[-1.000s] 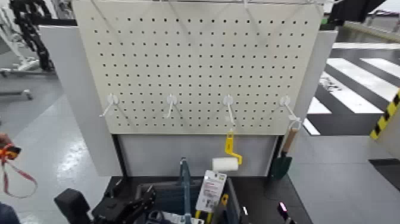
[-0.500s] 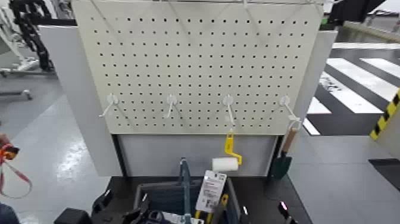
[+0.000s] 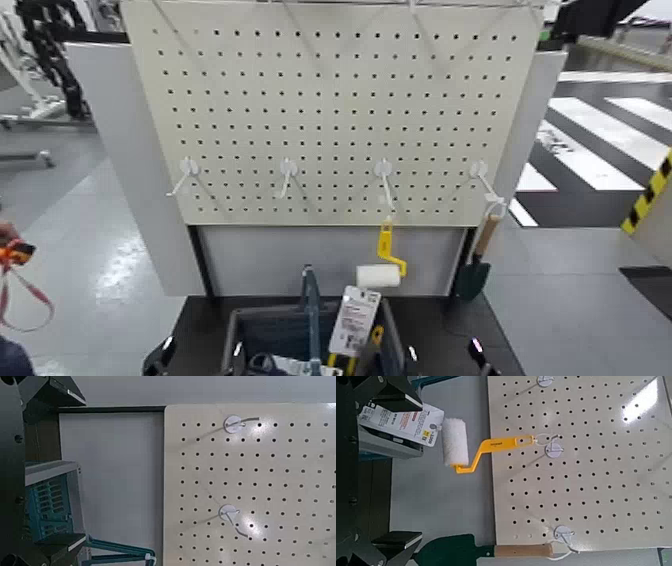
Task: Put the red screwdriver into the crate.
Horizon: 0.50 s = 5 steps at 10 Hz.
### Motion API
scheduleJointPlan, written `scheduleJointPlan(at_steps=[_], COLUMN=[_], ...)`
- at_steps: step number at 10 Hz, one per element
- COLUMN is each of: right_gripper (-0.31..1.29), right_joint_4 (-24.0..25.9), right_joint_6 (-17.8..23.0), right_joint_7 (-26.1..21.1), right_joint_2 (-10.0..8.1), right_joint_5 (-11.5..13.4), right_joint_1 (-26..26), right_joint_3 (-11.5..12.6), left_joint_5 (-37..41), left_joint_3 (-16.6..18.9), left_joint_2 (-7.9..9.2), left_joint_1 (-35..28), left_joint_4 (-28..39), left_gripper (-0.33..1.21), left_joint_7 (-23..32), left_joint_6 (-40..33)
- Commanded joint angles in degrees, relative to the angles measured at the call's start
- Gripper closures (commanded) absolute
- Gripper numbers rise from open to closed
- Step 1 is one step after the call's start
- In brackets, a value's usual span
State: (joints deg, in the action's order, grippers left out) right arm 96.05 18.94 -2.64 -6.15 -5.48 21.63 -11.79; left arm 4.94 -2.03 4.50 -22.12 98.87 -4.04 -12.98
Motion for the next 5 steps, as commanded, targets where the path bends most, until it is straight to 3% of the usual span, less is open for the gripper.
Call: scheduleJointPlan(at_steps=[1,5], right_gripper=[0.16,0.16], right_joint_4=[0.3,1.3], right_joint_6=[-0.6,-2.6], right_joint_7=[0.0,0.0], right_joint_2=[0.0,-0.18], right_joint_5=[0.0,0.4], right_joint_1=[0.1,0.2], right_joint_3=[0.0,0.2], left_joint_5=[-0.4,-0.4], left_joint_3=[-0.8,-1.0], left_joint_2=[0.42,0.86], left_joint_1=[-0.3,-0.2], left_joint_4=[0.3,0.5], left_gripper=[0.11,0.11], left_joint_7=[0.5,0.5], left_joint_6=[0.5,0.9])
